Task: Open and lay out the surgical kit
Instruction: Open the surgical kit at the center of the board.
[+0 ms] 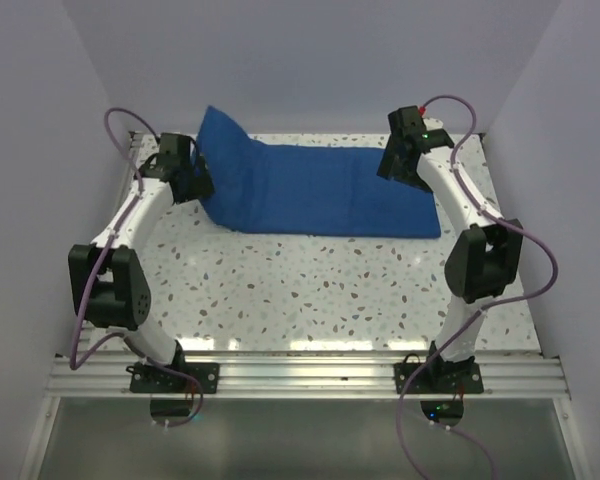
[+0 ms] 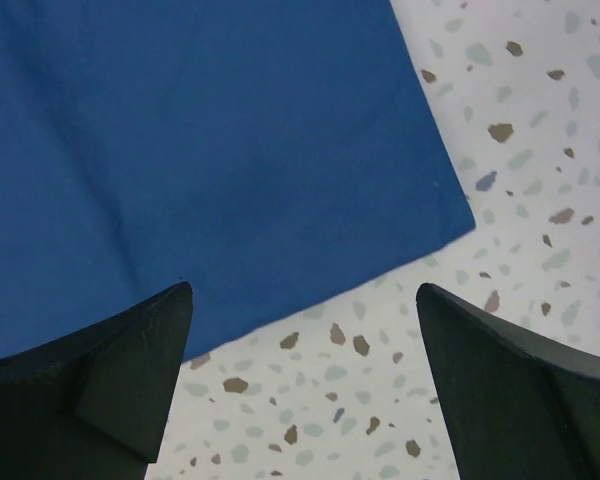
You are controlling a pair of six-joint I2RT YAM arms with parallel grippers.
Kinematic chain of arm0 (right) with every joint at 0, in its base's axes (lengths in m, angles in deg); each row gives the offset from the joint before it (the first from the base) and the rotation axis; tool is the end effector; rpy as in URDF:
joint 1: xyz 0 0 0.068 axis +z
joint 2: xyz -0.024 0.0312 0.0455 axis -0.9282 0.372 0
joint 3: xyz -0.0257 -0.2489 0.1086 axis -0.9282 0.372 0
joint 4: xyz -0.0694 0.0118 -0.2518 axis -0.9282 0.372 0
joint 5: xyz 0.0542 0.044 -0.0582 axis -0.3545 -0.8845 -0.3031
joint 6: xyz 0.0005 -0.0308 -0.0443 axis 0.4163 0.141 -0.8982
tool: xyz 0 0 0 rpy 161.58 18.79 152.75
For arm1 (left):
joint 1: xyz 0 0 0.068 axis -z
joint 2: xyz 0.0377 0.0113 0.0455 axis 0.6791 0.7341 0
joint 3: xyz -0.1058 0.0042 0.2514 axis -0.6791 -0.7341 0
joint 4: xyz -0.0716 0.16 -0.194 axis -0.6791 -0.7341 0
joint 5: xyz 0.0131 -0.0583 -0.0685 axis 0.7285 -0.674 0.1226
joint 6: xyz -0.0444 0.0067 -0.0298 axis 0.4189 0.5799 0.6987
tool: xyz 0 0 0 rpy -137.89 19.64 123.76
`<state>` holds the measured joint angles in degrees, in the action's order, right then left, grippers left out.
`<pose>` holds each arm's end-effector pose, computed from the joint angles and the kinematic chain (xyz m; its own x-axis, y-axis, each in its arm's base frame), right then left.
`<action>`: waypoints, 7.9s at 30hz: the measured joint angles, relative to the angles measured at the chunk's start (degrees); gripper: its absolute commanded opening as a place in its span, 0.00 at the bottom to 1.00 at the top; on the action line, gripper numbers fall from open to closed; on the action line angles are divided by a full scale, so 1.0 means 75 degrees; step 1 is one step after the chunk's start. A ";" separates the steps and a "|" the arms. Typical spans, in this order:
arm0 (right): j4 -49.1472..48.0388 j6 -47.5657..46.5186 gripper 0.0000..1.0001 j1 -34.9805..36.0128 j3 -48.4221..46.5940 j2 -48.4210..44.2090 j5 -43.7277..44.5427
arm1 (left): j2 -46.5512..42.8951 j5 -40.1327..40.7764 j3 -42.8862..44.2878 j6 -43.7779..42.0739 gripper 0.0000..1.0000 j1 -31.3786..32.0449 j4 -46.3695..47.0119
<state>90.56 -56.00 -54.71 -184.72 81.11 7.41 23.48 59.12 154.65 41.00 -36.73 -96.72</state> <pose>0.3853 0.0756 0.3219 -0.6896 0.3381 -0.6405 0.4734 0.8797 -0.0453 0.3692 -0.0304 0.3012 -0.6648 -0.3086 -0.6803 -0.3406 0.9357 -0.0917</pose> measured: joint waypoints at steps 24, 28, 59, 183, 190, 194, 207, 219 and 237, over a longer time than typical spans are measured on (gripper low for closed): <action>-0.2911 0.1122 0.95 -0.1577 -0.2658 0.4523 -0.0402 | -0.1699 -0.0825 -0.2736 0.0015 0.98 -0.0029 -0.0262; -0.3223 0.1265 0.95 -0.1606 -0.3617 0.5138 -0.0312 | -0.1859 -0.0822 -0.2865 0.0058 0.97 -0.0029 -0.0431; -0.3809 0.0941 0.60 -0.2043 -0.4409 0.6082 -0.0259 | -0.2215 -0.0583 -0.3413 0.0475 0.96 -0.0029 -0.0854; -0.2725 0.0571 0.33 -0.1746 -0.5590 0.6528 -0.0085 | -0.5636 -0.1635 -0.4610 -0.0029 1.00 0.0015 -0.0519; -0.2401 0.0356 0.05 -0.1760 -0.5840 0.6656 -0.0035 | -0.5796 -0.1623 -0.4610 0.0017 1.00 0.0015 -0.0522; -0.2355 0.0332 0.00 -0.1760 -0.5849 0.6659 -0.0009 | -0.5802 -0.1626 -0.4610 0.0017 1.00 0.0015 -0.0522; -0.3488 0.0289 0.00 -0.1513 -0.3590 0.5394 -0.0595 | -0.6006 -0.1655 -0.4610 0.0017 1.00 0.0015 -0.0501; -0.3593 0.0122 0.83 -0.1224 -0.5117 0.5668 -0.0329 | -0.6210 -0.1679 -0.4613 0.0017 1.00 0.0015 -0.0495; -0.3427 -0.0970 0.49 -0.1250 -0.6067 0.7070 0.0670 | -0.6216 -0.1647 -0.4724 0.0023 1.00 0.0020 -0.0493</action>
<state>64.86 -63.28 -64.08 -230.23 134.14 12.43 -23.14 46.77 119.22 41.18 -36.58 -100.42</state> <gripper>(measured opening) 0.564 0.996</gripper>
